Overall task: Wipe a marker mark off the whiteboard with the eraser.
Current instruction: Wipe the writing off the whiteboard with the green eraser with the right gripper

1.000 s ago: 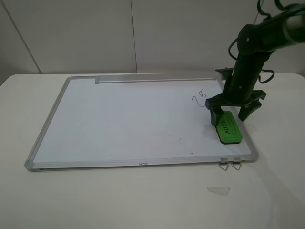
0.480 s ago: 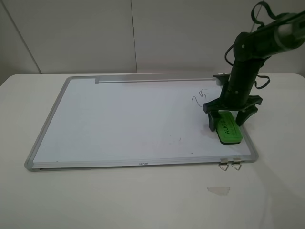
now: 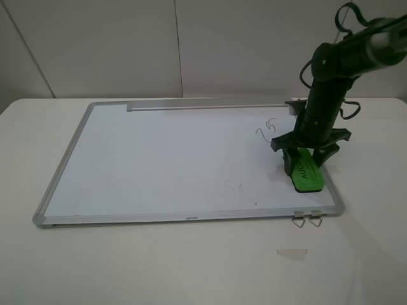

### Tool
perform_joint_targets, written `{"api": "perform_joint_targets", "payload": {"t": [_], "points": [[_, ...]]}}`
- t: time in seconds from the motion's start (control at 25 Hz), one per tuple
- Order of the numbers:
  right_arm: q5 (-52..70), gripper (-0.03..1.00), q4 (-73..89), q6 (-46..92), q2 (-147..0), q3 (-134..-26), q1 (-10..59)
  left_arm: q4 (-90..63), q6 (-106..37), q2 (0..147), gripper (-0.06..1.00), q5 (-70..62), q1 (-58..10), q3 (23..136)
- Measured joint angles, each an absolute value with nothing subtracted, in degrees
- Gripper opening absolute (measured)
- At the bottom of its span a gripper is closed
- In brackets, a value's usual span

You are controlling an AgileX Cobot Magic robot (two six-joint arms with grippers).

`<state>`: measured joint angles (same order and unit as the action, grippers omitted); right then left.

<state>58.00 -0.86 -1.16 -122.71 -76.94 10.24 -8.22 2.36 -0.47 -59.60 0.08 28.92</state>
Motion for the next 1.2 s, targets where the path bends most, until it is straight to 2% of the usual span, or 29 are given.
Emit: {"api": "perform_joint_targets", "payload": {"t": [0.28, 0.44, 0.64, 1.2], "points": [[62.1, 0.61, 0.0, -1.5, -120.1, -78.5, 10.2, -8.2, 2.4, -0.5, 0.78, -59.6, 0.1, 28.9], [66.2, 0.61, 0.0, -1.5, -118.8, -85.8, 10.2, -8.2, 2.4, -0.5, 0.78, -59.6, 0.1, 28.9], [66.0, 0.61, 0.0, -1.6, -119.8, -95.5, 10.2, -8.2, 2.4, -0.5, 0.78, -59.6, 0.1, 28.9], [67.6, 0.61, 0.0, -1.6, -139.5, -116.1, 10.2, -8.2, 2.4, -0.5, 0.78, -59.6, 0.1, 28.9]]}}
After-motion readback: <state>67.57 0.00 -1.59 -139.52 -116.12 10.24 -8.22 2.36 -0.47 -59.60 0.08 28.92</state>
